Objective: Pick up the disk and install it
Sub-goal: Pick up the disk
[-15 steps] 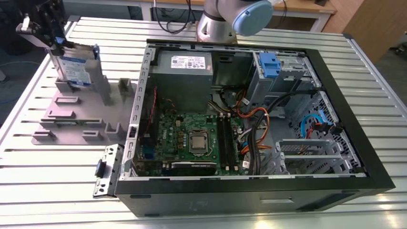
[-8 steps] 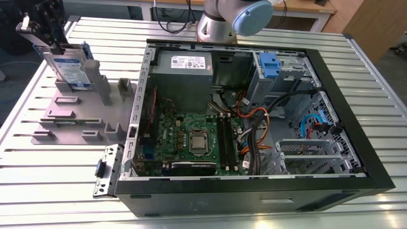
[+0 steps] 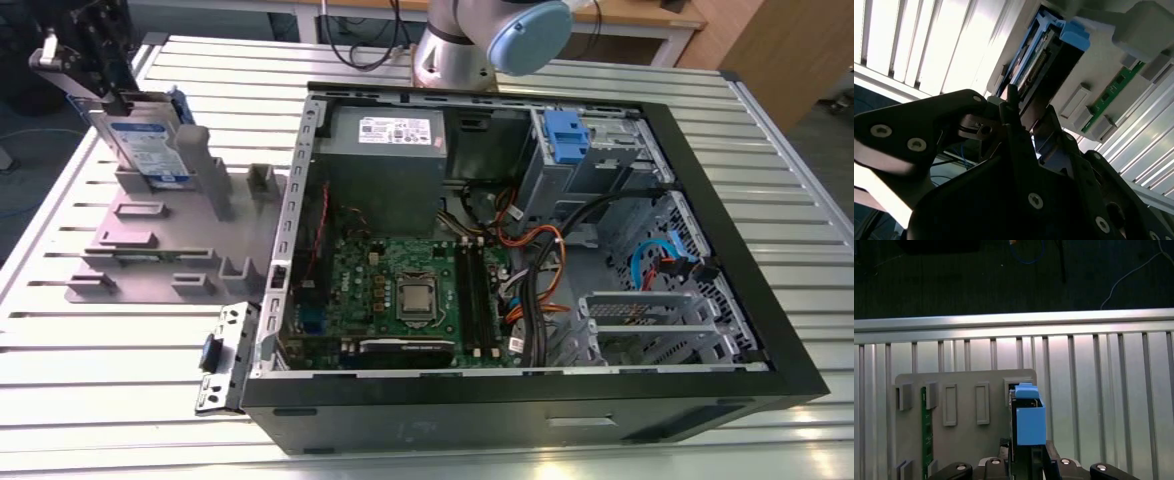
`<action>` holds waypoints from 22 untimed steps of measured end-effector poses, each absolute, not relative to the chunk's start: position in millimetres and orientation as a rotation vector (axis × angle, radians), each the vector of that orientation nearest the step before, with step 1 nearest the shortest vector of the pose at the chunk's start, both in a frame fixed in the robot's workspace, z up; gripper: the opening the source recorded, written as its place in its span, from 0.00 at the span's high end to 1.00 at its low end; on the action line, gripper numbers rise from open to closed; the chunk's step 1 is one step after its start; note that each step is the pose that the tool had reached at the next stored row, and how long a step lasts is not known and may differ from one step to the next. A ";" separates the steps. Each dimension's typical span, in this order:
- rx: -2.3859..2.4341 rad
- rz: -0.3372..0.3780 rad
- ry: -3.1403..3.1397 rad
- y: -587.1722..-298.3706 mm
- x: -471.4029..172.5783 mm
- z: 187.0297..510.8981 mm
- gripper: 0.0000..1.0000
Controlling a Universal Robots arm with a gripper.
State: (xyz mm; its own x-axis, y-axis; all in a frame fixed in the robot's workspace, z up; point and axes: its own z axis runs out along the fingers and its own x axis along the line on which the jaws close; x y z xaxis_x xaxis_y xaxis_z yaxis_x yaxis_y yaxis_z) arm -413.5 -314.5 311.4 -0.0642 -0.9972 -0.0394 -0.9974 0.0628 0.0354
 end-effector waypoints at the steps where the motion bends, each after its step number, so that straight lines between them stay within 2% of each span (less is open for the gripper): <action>1: -2.146 0.083 2.287 -314.5 -414.9 311.2 0.62; 12: -2.146 0.083 2.287 -314.5 -416.4 311.0 0.62; 14: -2.146 0.083 2.287 -314.5 -416.4 311.0 0.61; 15: -2.146 0.083 2.287 -314.5 -416.4 311.0 0.55; 22: -2.208 0.085 2.228 -314.5 -417.3 310.5 0.55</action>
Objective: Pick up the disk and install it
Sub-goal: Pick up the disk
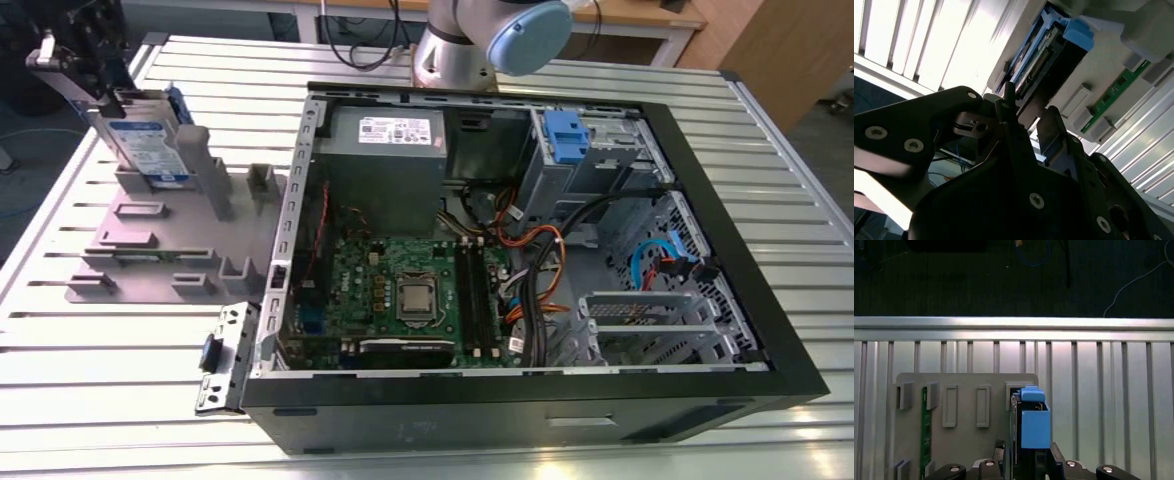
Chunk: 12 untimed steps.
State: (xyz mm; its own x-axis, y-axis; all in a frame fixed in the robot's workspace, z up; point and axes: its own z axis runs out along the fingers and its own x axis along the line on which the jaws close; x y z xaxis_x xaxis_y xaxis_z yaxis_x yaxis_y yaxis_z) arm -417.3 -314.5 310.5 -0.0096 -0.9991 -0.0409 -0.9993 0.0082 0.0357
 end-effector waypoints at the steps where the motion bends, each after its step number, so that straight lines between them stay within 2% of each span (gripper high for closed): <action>1: -2.219 0.085 2.218 -314.5 -417.4 310.3 0.55; 12: -2.231 0.086 2.203 -313.7 -423.2 303.3 0.55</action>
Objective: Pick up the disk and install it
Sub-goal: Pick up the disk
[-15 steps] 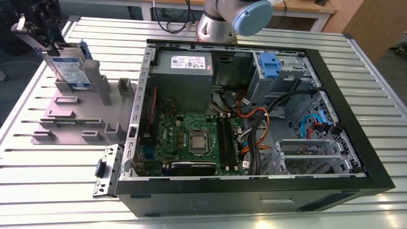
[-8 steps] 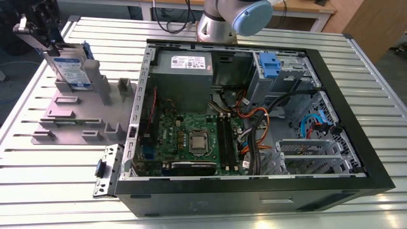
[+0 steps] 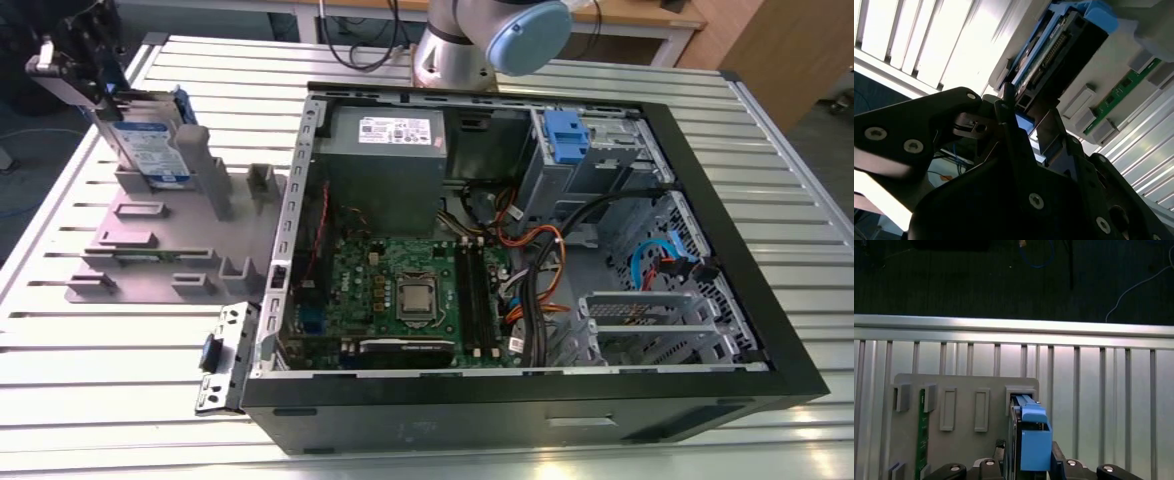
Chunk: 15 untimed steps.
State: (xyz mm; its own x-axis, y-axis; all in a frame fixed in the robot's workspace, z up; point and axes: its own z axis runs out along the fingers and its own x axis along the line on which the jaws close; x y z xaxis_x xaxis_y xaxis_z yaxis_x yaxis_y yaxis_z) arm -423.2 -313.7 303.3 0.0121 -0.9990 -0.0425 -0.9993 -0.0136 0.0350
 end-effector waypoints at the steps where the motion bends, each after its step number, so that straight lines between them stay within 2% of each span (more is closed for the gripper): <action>1: -2.232 0.086 2.203 -313.8 -423.3 301.8 0.55; 10: -2.232 0.086 2.203 -313.7 -423.4 295.9 0.55; 15: -2.219 0.054 2.188 -313.7 -423.4 295.4 0.55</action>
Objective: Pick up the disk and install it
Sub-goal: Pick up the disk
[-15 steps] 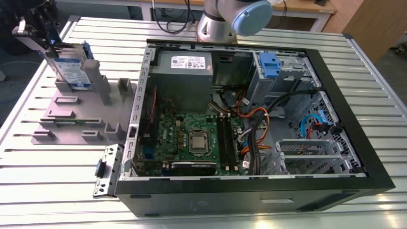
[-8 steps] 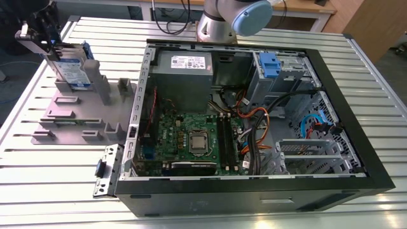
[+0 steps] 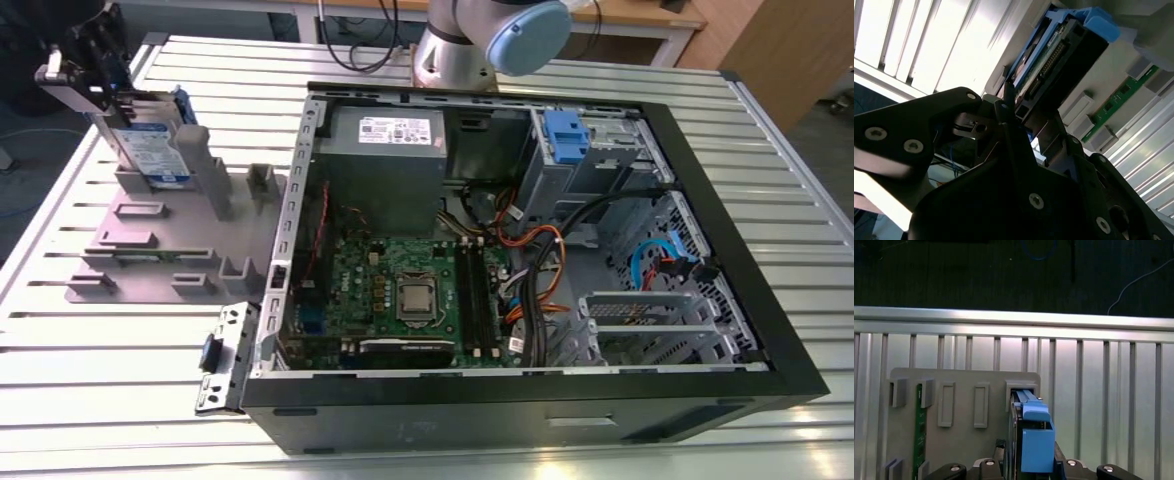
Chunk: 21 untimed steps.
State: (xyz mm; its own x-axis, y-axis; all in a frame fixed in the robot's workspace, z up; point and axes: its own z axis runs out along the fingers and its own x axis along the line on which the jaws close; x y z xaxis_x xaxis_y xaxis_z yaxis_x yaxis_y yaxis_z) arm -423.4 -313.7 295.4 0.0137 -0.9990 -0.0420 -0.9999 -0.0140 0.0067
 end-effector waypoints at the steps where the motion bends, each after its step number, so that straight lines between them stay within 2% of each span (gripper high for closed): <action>1: -2.219 0.053 2.188 -313.8 -423.4 295.5 0.55; 21: -2.218 0.052 2.187 -313.7 -429.5 288.4 0.55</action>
